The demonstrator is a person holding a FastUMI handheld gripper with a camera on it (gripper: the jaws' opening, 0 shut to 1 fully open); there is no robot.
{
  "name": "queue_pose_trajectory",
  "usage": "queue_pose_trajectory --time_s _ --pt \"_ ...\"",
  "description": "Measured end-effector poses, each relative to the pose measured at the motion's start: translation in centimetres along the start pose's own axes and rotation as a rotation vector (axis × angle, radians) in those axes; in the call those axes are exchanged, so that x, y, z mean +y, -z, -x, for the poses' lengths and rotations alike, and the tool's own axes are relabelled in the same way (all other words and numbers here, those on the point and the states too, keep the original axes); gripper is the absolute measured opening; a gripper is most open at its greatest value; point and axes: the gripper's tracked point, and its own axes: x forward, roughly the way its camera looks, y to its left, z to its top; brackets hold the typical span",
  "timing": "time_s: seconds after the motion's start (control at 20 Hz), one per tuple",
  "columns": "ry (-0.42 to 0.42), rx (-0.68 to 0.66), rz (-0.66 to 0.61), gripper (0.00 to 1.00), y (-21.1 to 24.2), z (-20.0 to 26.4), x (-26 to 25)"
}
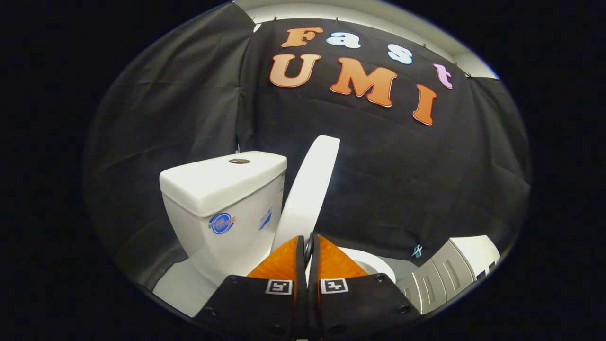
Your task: Open the toilet lid.
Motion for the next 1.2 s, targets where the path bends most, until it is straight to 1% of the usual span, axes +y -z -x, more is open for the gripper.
queue_pose_trajectory --time_s 0.15,0.3,0.45,0.6,1.0,1.05,1.1,1.2 --pt "-0.002 -0.005 0.015 0.08 -0.3 -0.4 1.5" --pt "-0.04 -0.015 0.027 0.08 -0.9 -0.6 3.9" --pt "-0.056 -0.019 0.063 0.08 -1.2 -1.1 5.8" --pt "-0.082 -0.015 0.067 0.08 -1.5 -1.4 7.5" --pt "-0.06 0.008 0.044 0.08 -1.5 -1.7 7.1" --pt "-0.07 0.013 0.021 0.1 -1.5 -1.9 7.2" --pt "-0.103 0.013 -0.009 0.12 -1.5 -1.8 7.6" --pt "-0.139 -0.003 -0.048 0.33 -2.2 -1.6 7.8"
